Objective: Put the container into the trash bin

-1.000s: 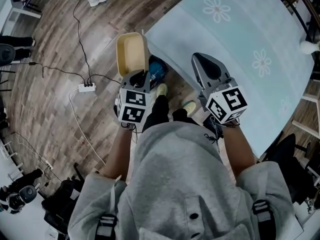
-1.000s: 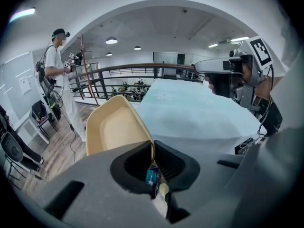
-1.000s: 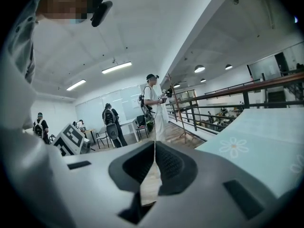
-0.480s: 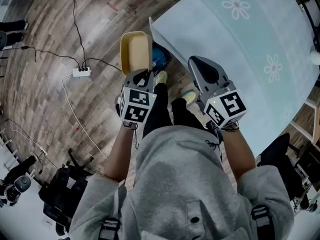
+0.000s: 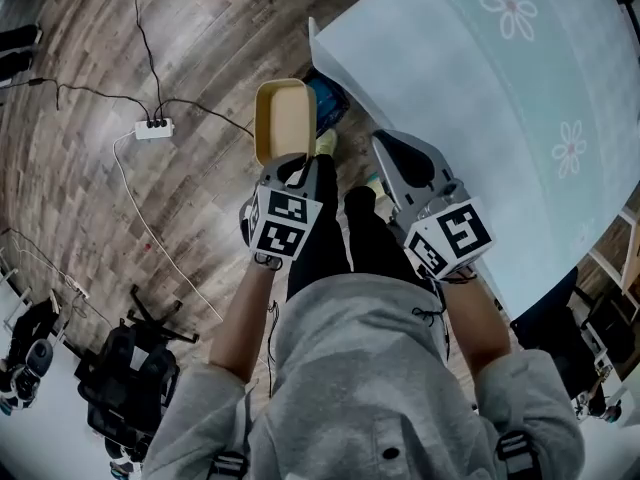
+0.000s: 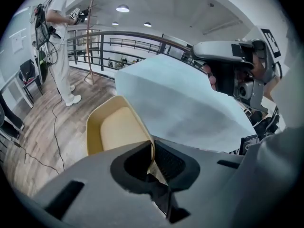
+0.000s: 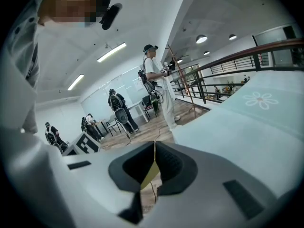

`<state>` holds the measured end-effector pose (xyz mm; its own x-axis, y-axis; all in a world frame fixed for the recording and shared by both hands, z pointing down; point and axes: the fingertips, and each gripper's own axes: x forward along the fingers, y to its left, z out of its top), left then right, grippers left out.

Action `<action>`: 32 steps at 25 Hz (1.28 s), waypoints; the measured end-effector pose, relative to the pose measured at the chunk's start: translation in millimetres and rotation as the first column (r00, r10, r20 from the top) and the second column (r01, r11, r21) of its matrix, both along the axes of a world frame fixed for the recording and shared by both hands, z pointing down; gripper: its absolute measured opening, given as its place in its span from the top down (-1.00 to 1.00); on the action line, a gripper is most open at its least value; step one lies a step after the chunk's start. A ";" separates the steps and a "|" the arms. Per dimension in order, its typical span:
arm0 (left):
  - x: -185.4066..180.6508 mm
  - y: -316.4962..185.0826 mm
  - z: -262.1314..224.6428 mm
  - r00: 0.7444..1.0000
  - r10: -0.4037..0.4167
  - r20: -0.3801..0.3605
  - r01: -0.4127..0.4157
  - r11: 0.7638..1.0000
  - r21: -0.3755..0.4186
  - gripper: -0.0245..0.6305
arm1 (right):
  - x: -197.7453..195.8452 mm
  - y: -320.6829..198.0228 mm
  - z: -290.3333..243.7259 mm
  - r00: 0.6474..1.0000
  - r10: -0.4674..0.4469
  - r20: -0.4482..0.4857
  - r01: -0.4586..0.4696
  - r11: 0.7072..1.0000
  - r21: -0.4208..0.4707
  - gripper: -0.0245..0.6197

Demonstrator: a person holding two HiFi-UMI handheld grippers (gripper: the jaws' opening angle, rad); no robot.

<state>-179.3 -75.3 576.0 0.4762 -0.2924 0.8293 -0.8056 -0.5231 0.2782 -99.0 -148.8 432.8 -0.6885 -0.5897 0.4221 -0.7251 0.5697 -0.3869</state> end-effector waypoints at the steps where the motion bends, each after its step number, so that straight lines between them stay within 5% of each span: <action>1: -0.5 2.4 8.0 1.000 -0.002 -0.003 0.002 1.000 -0.013 0.82 | -3.3 2.0 7.3 1.000 -0.009 -0.003 0.009 1.000 -0.010 0.83; 21: 2.7 45.7 123.5 0.998 0.003 -0.067 -0.016 0.978 -0.206 0.82 | -17.2 49.9 108.7 0.999 -0.033 -0.024 0.028 0.983 -0.180 0.83; 32: -2.4 34.0 148.9 1.000 -0.001 -0.024 -0.004 0.978 -0.208 0.73 | -14.4 57.6 123.4 0.999 -0.043 -0.027 0.036 0.975 -0.219 0.83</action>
